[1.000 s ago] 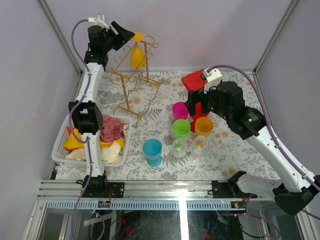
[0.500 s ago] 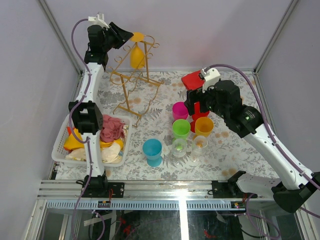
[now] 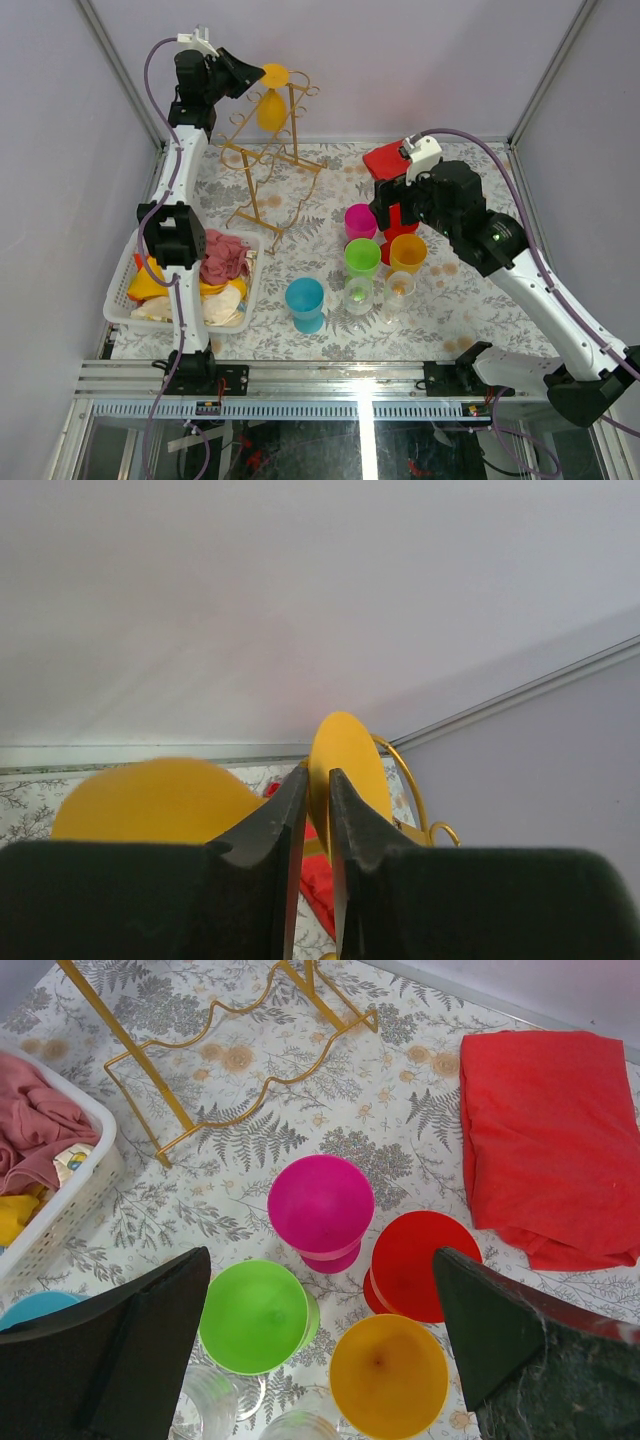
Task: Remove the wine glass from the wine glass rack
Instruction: Pick up the wine glass from the wine rack.
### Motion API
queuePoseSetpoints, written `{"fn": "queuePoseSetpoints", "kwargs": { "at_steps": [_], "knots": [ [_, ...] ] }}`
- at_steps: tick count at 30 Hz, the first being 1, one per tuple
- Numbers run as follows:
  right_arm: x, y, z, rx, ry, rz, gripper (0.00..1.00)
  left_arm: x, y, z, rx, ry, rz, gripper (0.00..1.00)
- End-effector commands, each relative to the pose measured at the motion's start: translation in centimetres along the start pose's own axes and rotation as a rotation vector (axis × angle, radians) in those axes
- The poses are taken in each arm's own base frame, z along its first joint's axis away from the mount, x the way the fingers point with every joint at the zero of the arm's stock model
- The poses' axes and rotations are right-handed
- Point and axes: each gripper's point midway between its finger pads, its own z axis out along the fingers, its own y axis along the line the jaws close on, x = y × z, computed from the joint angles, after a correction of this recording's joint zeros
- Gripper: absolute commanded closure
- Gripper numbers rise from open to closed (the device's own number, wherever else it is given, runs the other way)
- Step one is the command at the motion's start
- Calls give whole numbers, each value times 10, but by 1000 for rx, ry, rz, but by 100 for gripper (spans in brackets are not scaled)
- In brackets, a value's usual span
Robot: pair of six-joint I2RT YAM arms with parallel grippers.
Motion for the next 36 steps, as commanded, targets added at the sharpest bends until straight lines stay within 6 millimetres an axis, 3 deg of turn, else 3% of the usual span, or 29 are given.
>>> {"fn": "queuePoseSetpoints", "kwargs": {
  "at_steps": [1,7,12,16,20,36],
  "knots": [
    [-28,-3,-15,11,-95,-7,0,-11,-21,-4,47,-32,17,90],
    [-29,-2,-18,3,-102,1,1,-26,-34,-14,38,-90,11,100],
    [-28,0,-20,-7,-100,6,0,-45,-59,-24,90,-159,-51,100],
    [-28,-1,-23,-6,-101,10,0,-57,-66,-29,95,-206,-90,100],
    [-29,-1,-27,-6,-110,11,0,-64,-63,-32,71,-234,-98,100],
    [-26,-4,-33,3,-117,6,1,-54,-32,-20,28,-222,-148,100]
  ]
}}
